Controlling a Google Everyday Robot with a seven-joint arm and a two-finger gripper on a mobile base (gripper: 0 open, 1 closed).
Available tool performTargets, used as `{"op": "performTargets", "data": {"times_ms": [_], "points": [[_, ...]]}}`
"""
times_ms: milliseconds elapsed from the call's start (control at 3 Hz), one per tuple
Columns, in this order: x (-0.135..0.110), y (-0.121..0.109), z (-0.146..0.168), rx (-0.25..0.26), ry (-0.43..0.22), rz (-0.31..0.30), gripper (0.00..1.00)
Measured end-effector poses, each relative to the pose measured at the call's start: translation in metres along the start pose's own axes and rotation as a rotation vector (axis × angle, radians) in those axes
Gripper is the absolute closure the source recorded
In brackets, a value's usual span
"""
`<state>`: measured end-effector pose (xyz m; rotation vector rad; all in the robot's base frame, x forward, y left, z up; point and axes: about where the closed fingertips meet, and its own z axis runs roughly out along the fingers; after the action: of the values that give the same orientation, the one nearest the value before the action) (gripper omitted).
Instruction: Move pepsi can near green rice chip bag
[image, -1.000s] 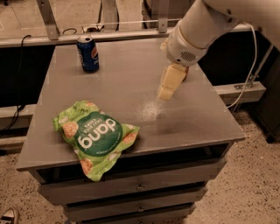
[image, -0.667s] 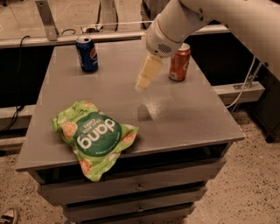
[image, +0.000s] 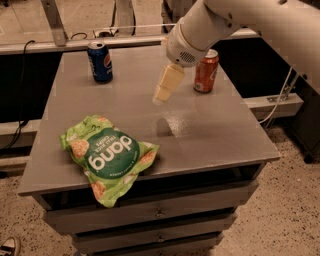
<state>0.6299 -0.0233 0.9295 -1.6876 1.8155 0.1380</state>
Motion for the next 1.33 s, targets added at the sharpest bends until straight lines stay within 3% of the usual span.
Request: {"op": "performTargets", "data": {"times_ms": [333,1000,1333], "points": [[-0.018,-0.025,0.031,0.043,-0.109,0.0,0.0],[-0.062,-0.118,0.118,0.145,-0.376,0.104,0.0],[-0.083,-0.139,0.141,0.14,-0.468,0.166,0.0]]}}
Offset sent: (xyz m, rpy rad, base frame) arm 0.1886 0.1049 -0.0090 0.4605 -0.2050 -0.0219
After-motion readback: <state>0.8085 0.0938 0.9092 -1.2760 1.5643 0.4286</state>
